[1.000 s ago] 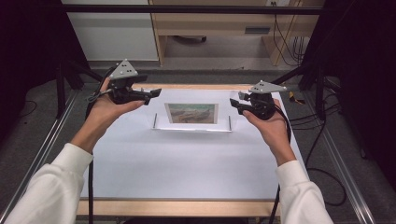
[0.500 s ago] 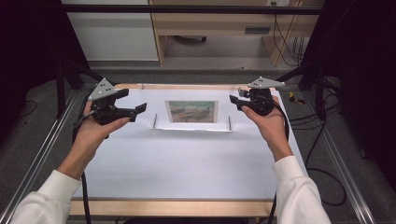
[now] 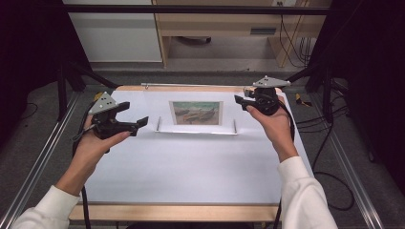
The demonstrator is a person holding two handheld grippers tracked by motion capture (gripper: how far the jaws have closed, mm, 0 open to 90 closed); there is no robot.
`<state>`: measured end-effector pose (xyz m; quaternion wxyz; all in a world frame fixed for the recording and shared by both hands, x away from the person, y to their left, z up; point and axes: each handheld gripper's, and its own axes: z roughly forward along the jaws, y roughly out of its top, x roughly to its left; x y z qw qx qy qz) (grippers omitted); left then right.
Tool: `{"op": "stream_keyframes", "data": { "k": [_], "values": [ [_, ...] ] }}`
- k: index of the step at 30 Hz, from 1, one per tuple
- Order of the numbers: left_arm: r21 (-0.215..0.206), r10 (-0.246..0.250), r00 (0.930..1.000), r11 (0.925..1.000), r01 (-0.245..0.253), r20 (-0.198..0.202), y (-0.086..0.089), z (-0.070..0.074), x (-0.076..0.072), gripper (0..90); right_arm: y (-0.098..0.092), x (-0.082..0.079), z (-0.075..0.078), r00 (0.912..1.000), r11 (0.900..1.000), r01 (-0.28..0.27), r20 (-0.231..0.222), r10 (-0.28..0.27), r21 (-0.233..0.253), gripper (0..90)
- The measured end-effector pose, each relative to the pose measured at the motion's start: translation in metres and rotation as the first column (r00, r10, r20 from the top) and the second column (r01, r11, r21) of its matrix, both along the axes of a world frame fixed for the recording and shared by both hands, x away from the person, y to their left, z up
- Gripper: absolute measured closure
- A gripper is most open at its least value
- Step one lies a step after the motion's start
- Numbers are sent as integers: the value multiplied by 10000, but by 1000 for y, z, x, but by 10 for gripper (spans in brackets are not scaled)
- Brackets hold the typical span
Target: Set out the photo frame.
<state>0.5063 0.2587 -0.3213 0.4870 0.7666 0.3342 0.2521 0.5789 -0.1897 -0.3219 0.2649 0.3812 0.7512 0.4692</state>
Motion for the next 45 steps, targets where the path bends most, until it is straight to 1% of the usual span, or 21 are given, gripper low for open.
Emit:
{"op": "stream_keyframes", "data": {
  "k": [2,6,9,12,14,20,24,26,29,30,33,35,37,40,44,45],
  "values": [
    [183,46,9999,9998,-44,-104,-1,-6,-1,113,0,2,0,10000,10000,42,-19,-42,1,540],
    [246,27,9994,9997,-19,-332,-1,-17,-3,112,1,5,1,9999,10000,88,-49,-89,-44,539],
    [300,-2,9989,9995,16,-463,-1,-24,-4,112,1,8,1,9999,9999,120,-78,-120,25,538],
    [450,94,9982,9990,-68,-591,-2,-31,-4,113,1,10,0,9998,9999,166,-63,-166,8,536],
    [540,120,9969,9985,-78,-780,-4,-39,-4,113,1,11,0,9997,9997,230,-95,-229,53,535],
    [721,127,9933,9974,-44,-1151,-9,-59,-6,113,2,18,0,9995,9995,308,-89,-308,54,532],
    [906,113,9918,9959,3,-1274,-11,-71,-7,114,2,22,0,9992,9993,373,-141,-372,89,530],
    [909,163,9906,9959,-39,-1359,-12,-76,-9,114,2,24,0,9990,9991,415,-185,-413,112,529],
    [1092,258,9902,9940,-108,-1375,-12,-82,-10,115,2,25,-1,9987,9988,472,-192,-470,117,528],
    [1067,290,9890,9942,-136,-1450,-12,-84,-11,115,2,25,-1,9987,9987,481,-182,-479,137,528],
    [1045,361,9888,9943,-210,-1448,-11,-88,-11,116,3,26,-2,9983,9983,553,-179,-550,172,524],
    [1209,471,9910,9922,-318,-1255,-9,-91,-11,117,3,27,-2,9981,9980,602,-166,-599,188,520],
    [1102,589,9905,9929,-452,-1243,-7,-94,-11,118,5,27,-2,9975,9974,688,-167,-685,202,511],
    [1265,696,9900,9905,-539,-1230,-6,-100,-11,118,6,29,-3,9971,9970,744,-160,-741,229,506],
    [1254,769,9897,9902,-617,-1208,-5,-107,-12,118,6,29,-3,9966,9962,813,-163,-808,297,497],
    [1177,821,9893,9907,-679,-1208,-4,-109,-13,118,7,29,-3,9964,9959,841,-153,-836,332,492]
  ]
}}
